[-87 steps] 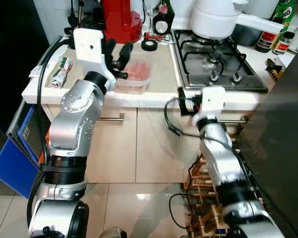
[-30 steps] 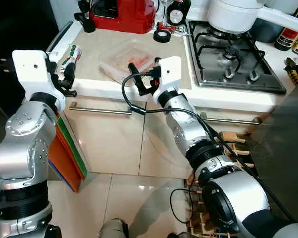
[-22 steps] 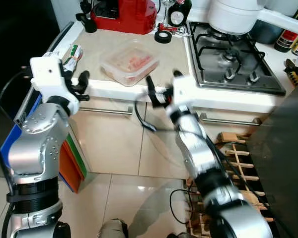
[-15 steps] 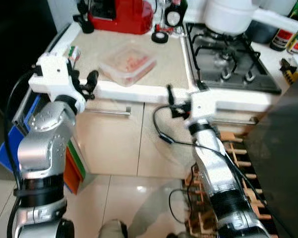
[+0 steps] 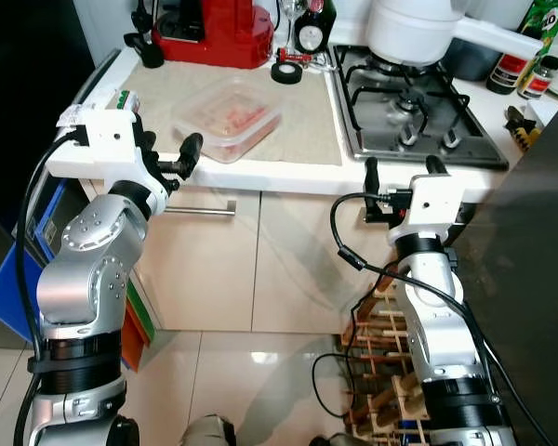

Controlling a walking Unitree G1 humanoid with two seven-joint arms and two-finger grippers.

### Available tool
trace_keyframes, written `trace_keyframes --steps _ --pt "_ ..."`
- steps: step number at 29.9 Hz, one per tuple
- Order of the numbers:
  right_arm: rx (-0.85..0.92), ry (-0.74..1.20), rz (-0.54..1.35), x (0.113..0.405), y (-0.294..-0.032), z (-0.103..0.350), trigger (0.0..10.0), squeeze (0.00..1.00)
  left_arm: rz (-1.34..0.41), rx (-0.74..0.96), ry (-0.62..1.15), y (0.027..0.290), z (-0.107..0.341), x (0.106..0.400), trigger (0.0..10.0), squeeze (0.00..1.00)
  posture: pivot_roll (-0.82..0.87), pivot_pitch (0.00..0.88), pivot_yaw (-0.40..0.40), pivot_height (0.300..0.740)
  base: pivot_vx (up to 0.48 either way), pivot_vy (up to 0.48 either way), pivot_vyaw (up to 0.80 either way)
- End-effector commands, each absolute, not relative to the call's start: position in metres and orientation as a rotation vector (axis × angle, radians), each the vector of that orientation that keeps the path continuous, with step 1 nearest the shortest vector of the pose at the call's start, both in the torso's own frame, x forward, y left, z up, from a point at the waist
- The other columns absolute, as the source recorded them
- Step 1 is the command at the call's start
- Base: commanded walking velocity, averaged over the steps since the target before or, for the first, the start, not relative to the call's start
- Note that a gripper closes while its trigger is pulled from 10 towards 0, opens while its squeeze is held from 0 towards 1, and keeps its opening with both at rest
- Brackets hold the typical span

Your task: Restocking fridge

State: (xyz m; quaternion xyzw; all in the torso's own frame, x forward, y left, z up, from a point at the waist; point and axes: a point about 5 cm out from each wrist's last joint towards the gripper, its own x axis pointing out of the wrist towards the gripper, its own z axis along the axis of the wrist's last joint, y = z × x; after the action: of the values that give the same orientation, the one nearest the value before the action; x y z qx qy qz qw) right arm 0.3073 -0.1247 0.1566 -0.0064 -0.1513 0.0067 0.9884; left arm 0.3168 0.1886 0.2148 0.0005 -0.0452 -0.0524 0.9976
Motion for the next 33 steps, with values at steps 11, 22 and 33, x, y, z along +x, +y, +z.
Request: trace_keyframes --steps 11,22,33 --pt "-0.014 -0.489 0.09 0.308 -0.11 0.206 10.0 0.02 0.0 0.066 -0.339 0.178 0.239 0.29 10.0 0.0 0.1 0.0 -0.06 0.74 0.0 0.0 0.0" --pt "-0.04 -0.483 0.09 0.314 -0.106 0.207 10.0 0.01 -0.034 0.123 -0.386 0.171 0.247 0.299 10.0 0.0 0.1 0.0 -0.051 0.74 0.344 0.052 0.0" --pt "-0.046 -0.475 0.094 0.314 -0.105 0.204 10.0 0.02 -0.059 0.138 -0.42 0.168 0.255 0.301 10.0 0.0 0.1 0.0 -0.052 0.74 0.429 0.0 0.0"
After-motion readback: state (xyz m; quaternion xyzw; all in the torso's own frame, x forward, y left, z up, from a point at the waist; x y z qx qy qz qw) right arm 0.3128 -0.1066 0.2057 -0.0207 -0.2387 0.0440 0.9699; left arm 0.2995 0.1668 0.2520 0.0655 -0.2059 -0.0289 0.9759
